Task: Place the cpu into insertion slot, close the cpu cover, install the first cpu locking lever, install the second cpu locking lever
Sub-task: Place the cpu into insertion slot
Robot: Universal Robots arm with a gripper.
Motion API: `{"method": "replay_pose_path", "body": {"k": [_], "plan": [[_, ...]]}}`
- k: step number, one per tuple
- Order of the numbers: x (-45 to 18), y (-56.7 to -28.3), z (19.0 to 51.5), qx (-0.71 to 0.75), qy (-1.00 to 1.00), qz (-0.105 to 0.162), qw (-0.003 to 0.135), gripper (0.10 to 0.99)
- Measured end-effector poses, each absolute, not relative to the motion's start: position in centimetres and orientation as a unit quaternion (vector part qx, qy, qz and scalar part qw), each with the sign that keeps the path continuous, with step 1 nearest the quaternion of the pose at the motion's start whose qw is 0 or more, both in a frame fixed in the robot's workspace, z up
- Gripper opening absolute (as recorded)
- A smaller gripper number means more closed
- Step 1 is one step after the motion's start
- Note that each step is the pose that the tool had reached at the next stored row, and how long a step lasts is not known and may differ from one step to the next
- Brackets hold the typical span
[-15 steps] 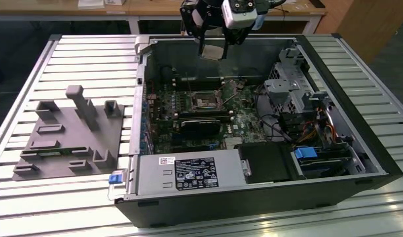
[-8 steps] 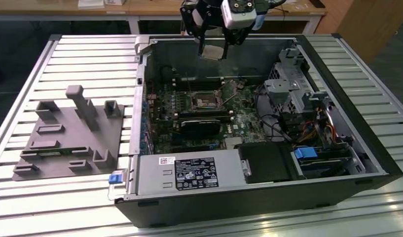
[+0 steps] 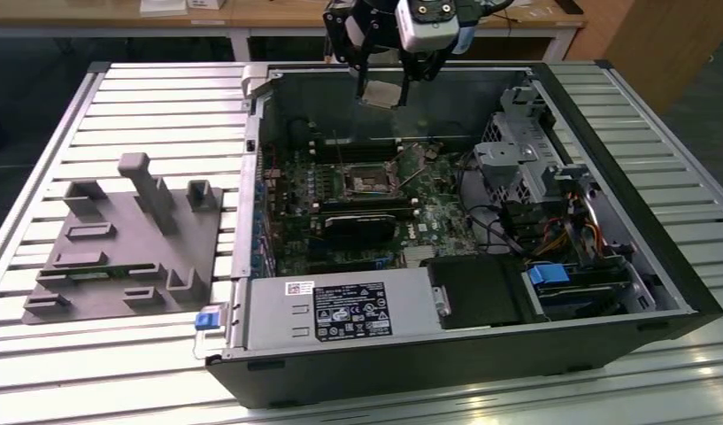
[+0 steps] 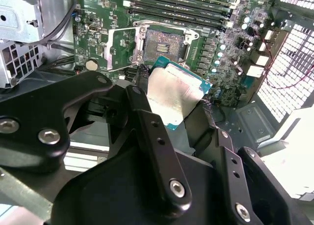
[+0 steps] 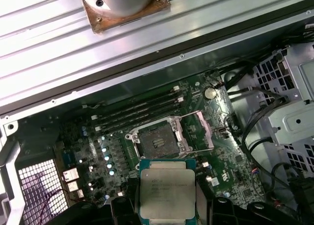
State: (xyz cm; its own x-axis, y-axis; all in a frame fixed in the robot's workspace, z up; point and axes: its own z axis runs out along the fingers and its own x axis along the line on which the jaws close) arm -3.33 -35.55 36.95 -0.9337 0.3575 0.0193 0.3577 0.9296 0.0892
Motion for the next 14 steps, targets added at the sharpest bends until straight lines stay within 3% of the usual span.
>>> {"method": "replay_pose_path", "body": {"k": [14], "plan": [[-3.33, -35.55, 36.94, -0.199, -0.979, -0.046, 0.001, 0.541]]}}
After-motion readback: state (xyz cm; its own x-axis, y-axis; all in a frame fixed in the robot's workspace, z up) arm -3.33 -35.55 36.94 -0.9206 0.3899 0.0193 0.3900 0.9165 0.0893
